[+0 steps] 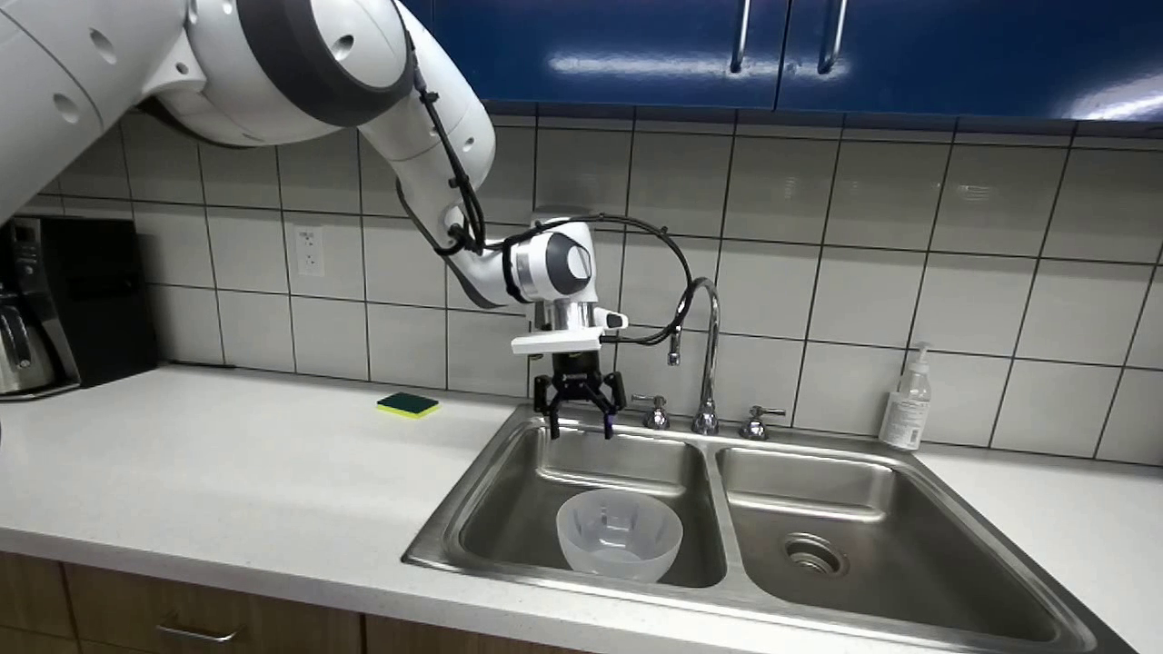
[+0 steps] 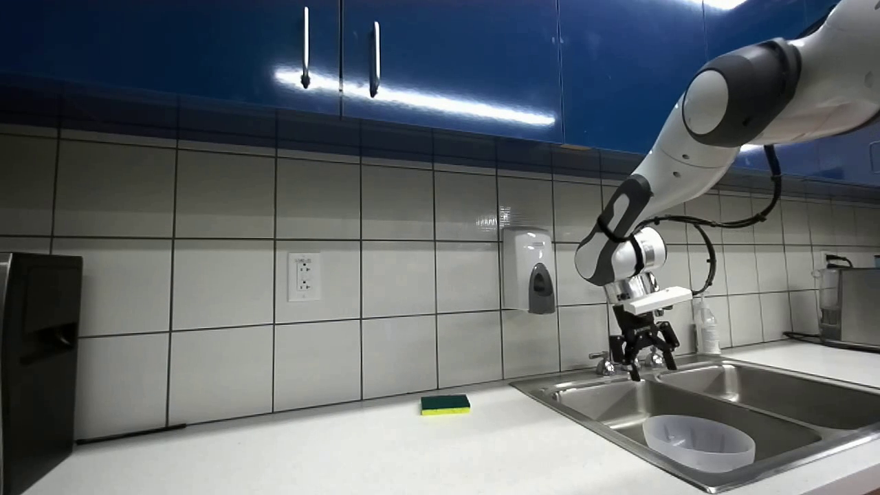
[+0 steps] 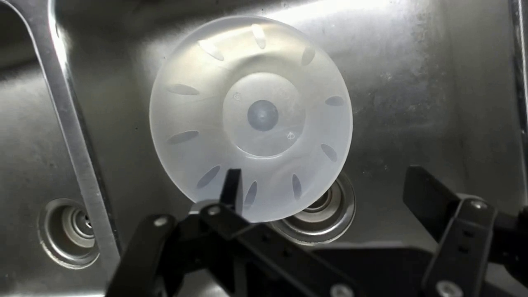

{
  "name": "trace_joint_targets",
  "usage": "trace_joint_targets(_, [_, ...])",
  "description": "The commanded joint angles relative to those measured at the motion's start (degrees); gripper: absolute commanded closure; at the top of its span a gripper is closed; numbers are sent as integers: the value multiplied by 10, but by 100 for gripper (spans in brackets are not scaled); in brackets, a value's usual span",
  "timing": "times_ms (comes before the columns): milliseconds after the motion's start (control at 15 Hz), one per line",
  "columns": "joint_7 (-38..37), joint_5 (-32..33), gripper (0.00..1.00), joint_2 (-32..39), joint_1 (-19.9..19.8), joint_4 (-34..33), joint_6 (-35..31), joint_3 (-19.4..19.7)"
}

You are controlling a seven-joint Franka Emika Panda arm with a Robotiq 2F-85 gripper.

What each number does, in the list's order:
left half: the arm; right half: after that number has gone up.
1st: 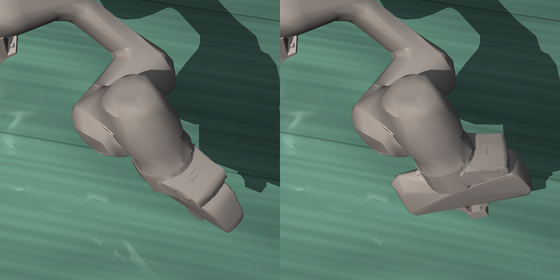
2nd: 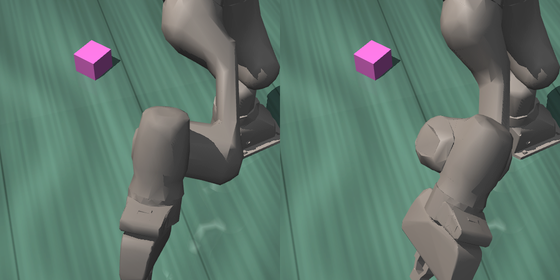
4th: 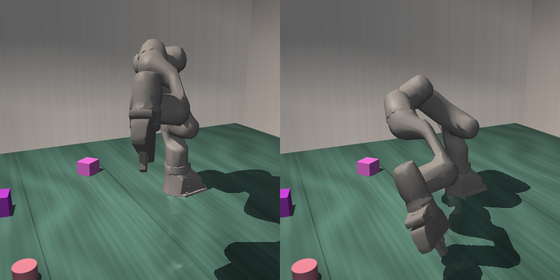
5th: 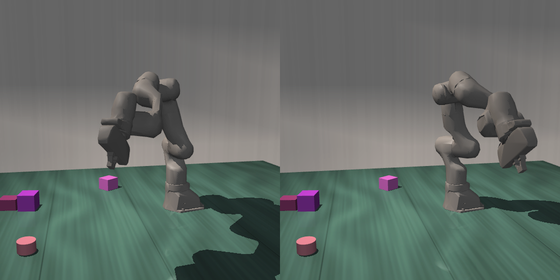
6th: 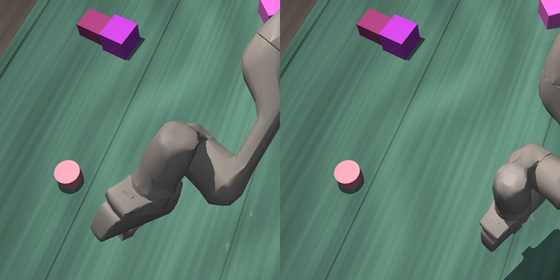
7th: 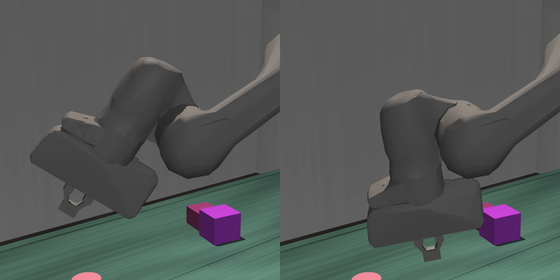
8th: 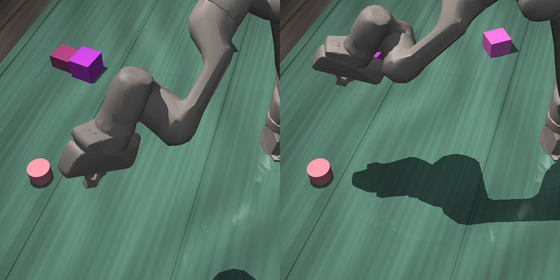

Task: Put the bowl inside the sink

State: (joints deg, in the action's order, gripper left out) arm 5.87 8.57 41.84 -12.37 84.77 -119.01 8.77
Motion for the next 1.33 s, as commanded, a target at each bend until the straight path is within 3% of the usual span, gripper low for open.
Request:
trace_joint_targets(0, [6,-14,0,-63,-9,55,15,-2])
trace_joint_targets(1267, [-12,-9,0,-425,53,509,-46,-12])
